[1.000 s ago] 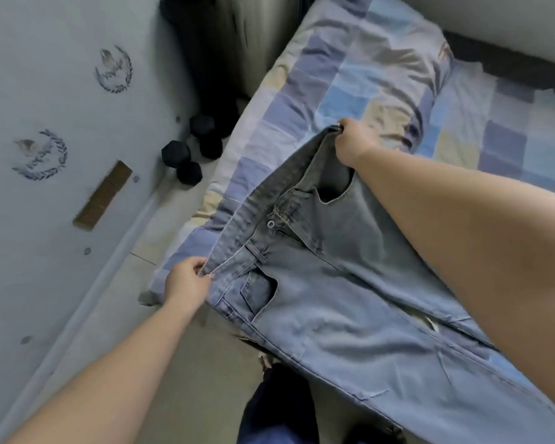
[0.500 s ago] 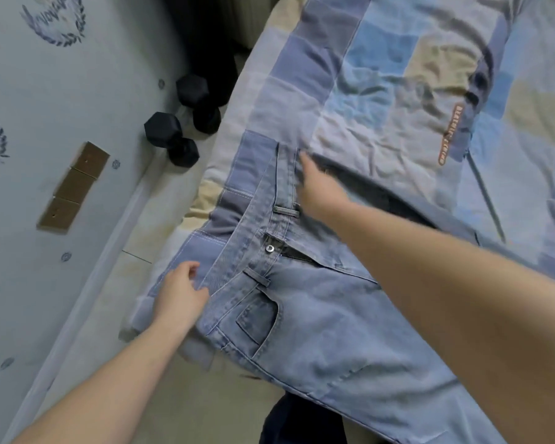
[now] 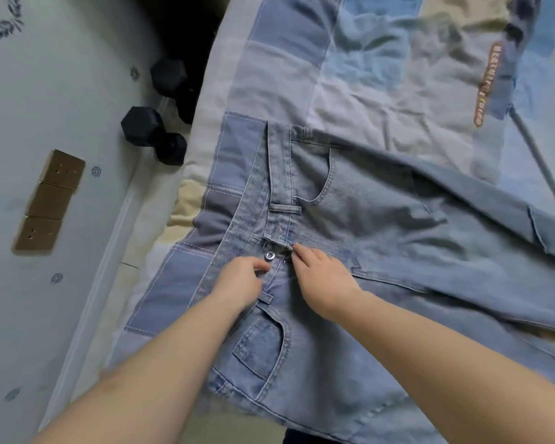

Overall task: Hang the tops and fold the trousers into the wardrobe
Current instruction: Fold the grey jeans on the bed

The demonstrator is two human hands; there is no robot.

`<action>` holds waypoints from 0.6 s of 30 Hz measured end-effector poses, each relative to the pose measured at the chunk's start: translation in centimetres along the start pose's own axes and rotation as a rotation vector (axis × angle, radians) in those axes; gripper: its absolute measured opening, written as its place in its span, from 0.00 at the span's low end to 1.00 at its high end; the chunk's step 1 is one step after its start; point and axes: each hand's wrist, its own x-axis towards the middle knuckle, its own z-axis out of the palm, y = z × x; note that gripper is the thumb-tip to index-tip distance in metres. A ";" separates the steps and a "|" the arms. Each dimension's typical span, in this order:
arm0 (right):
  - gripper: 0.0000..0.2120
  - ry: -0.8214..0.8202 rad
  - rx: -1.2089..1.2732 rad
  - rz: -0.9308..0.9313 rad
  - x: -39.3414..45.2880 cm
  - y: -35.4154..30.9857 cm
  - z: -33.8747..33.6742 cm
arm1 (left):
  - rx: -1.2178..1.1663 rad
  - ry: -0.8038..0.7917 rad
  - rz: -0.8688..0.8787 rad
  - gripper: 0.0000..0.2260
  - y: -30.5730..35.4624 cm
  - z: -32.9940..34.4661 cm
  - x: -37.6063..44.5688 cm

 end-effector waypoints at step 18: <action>0.24 0.266 0.450 0.041 -6.3 2.5 1.3 | -0.032 0.396 0.070 0.15 3.2 1.7 -4.1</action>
